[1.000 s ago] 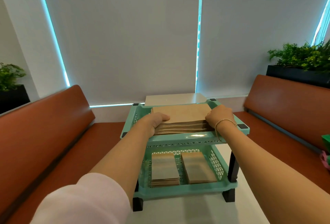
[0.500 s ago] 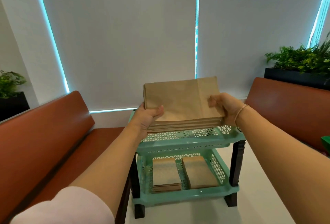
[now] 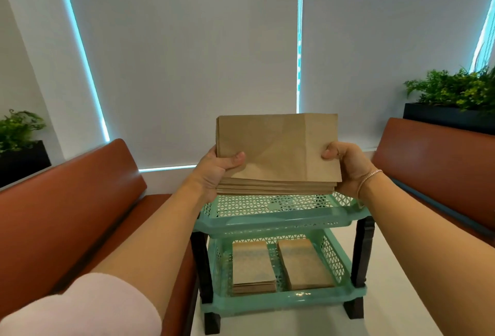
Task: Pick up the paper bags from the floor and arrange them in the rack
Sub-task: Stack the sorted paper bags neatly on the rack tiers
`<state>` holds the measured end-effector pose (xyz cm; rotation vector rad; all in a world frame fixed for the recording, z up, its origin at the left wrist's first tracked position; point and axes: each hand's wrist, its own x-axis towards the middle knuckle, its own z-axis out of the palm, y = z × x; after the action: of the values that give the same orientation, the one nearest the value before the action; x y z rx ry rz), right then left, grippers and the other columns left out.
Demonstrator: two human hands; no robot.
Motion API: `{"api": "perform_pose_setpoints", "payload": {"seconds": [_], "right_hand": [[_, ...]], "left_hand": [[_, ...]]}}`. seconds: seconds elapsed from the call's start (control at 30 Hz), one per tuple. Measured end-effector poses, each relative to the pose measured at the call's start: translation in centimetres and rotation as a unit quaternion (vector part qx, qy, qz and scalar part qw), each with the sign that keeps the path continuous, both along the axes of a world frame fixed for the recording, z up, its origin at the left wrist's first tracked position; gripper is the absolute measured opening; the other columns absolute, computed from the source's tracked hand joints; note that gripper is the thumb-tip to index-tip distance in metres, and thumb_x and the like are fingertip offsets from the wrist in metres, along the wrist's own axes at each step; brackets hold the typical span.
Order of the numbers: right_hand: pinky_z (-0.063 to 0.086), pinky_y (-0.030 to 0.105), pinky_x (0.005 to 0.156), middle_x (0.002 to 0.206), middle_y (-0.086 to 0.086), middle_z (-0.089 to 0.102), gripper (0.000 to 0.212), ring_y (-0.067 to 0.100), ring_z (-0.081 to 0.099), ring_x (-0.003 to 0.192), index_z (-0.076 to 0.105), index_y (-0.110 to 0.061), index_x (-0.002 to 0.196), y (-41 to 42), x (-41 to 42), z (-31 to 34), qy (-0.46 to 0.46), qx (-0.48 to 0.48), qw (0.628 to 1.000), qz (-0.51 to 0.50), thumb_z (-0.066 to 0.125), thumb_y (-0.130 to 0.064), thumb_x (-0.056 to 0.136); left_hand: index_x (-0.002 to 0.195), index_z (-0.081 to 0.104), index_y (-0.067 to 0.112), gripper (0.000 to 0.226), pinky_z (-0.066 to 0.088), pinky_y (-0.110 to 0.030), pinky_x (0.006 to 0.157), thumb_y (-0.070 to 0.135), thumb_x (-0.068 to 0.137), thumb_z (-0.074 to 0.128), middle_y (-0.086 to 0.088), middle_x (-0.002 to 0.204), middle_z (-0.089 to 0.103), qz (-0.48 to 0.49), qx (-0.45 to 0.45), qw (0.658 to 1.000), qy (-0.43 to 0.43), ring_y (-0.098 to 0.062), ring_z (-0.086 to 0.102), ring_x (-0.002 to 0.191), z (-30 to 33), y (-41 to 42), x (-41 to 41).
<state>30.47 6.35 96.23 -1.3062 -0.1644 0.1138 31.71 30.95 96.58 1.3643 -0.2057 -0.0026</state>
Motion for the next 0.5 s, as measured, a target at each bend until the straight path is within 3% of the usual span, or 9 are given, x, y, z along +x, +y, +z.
{"api": "perform_pose_setpoints", "payload": {"seconds": [0.07,0.13,0.2,0.3,0.4,0.5], "right_hand": [[0.051,0.028,0.056,0.071,0.008,0.060,0.028,0.024,0.059,0.063,0.058,-0.007,0.072,0.4,0.1,0.0,0.009,-0.041,0.998,-0.039,0.048,-0.003,0.046],[0.048,0.023,0.046,0.058,0.007,0.054,0.014,0.023,0.053,0.055,0.052,-0.006,0.053,0.9,0.2,-0.2,0.008,-0.103,0.992,-0.075,0.045,0.004,0.048],[0.047,0.022,0.044,0.052,0.005,0.055,0.018,0.023,0.051,0.057,0.053,-0.006,0.053,1.1,0.5,-0.8,-0.003,-0.131,0.984,-0.122,0.047,0.011,0.051],[0.048,0.029,0.057,0.066,0.008,0.056,0.034,0.023,0.051,0.064,0.054,-0.008,0.068,1.0,1.0,-1.4,-0.016,-0.136,0.976,-0.169,0.039,0.023,0.069],[0.047,0.035,0.066,0.072,0.011,0.053,0.037,0.025,0.051,0.069,0.055,-0.008,0.072,1.0,0.7,-1.6,0.000,-0.205,0.970,-0.130,0.037,0.024,0.072],[0.047,0.034,0.061,0.068,0.010,0.052,0.038,0.024,0.050,0.065,0.054,-0.006,0.068,1.0,0.2,-1.5,0.037,-0.246,0.965,-0.083,0.035,0.026,0.076]], "left_hand": [[0.122,0.052,0.010,0.055,0.045,-0.046,0.100,-0.001,0.072,0.071,-0.010,0.106,0.067,0.023,0.026,0.999,-0.002,-0.030,0.062,0.103,0.2,-0.1,0.1],[0.124,0.052,0.007,0.054,0.050,-0.038,0.094,-0.007,0.075,0.069,-0.009,0.106,0.067,0.046,0.043,0.998,0.002,-0.025,0.063,0.098,0.1,-0.4,0.2],[0.123,0.052,0.006,0.053,0.052,-0.029,0.085,-0.012,0.075,0.067,-0.010,0.112,0.065,0.069,0.047,0.996,0.014,-0.022,0.061,0.097,-0.2,-1.1,0.2],[0.121,0.053,0.006,0.052,0.054,-0.028,0.074,-0.017,0.077,0.064,-0.010,0.107,0.062,0.099,0.058,0.992,0.052,-0.023,0.059,0.093,-1.1,-2.2,0.2],[0.116,0.052,0.006,0.051,0.053,-0.039,0.073,-0.017,0.073,0.064,-0.012,0.105,0.063,0.120,0.099,0.984,0.091,-0.030,0.059,0.090,-2.3,-2.6,0.3],[0.096,0.050,0.012,0.041,0.052,-0.039,0.073,-0.016,0.071,0.066,-0.011,0.093,0.061,0.124,0.094,0.983,0.096,-0.029,0.058,0.085,-2.7,-2.8,0.1]]}}
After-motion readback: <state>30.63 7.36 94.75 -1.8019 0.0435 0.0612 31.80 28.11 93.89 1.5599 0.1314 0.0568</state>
